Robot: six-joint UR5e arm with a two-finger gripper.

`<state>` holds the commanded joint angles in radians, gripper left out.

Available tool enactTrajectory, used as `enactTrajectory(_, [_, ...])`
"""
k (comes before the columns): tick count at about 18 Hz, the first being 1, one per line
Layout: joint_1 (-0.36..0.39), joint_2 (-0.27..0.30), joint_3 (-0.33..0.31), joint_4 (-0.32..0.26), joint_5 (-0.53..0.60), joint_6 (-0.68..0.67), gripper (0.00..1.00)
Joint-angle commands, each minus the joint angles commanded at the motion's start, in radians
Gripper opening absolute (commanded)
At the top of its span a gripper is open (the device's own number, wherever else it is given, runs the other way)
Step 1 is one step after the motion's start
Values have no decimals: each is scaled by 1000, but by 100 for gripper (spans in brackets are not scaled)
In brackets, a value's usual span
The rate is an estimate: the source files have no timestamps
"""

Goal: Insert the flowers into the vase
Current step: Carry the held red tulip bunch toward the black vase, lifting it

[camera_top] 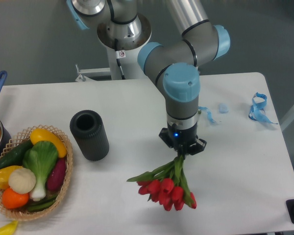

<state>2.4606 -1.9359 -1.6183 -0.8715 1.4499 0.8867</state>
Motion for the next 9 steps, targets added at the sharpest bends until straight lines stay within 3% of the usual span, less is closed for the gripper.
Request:
enactTrajectory(5, [-8, 6, 2, 137, -228, -130, 0])
enactTrajectory(9, [-3, 34, -3, 141, -449, -152, 0])
